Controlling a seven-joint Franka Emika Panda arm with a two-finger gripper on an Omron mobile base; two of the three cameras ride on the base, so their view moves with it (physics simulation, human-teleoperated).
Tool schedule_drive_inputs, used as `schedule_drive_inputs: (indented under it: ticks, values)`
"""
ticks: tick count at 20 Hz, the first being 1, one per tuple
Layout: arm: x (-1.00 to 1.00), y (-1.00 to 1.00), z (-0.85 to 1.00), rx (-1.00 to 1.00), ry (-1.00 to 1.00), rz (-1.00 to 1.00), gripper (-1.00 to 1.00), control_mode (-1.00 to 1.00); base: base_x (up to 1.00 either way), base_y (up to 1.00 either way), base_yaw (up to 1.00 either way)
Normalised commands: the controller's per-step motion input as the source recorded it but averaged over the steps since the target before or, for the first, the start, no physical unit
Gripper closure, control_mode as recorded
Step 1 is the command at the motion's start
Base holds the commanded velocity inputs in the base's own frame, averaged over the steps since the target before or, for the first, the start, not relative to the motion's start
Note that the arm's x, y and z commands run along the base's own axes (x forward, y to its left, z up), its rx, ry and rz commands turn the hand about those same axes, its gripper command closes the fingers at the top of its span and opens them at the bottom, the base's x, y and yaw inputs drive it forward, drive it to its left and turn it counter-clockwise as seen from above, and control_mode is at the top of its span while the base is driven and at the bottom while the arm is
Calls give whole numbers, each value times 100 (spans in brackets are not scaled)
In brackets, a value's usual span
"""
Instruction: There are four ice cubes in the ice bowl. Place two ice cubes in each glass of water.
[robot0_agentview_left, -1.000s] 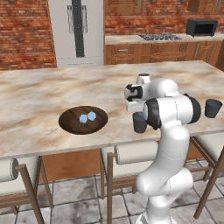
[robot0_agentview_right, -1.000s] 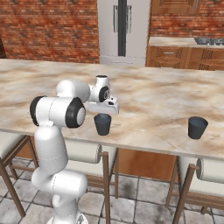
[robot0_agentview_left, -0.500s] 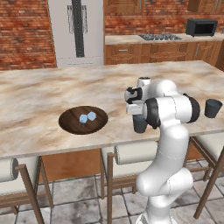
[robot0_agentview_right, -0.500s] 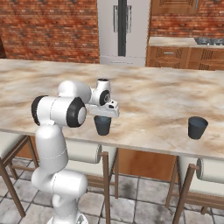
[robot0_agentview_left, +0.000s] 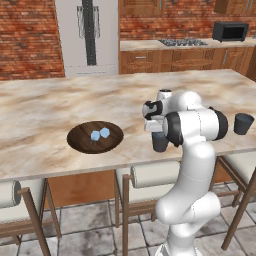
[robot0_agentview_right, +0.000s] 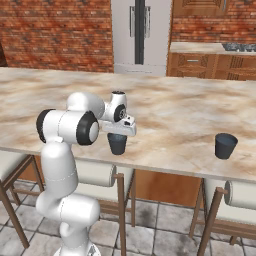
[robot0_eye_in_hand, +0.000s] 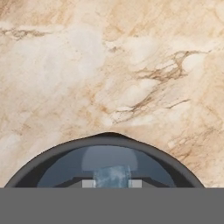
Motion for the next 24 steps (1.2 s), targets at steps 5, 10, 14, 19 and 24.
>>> schedule_drive_inputs:
  ticks: [5, 10, 14, 19, 24]
  values:
    - [0, 0, -1, 0, 0, -1, -100, -100, 0, 0, 0]
    - [0, 0, -2, 0, 0, -1, -100, -100, 0, 0, 0]
    - [0, 0, 0, 0, 0, -1, -100, -100, 0, 0, 0]
    - [0, 0, 0, 0, 0, -1, -100, -100, 0, 0, 0]
    - [0, 0, 0, 0, 0, 0, 100, -100, 0, 0, 0]
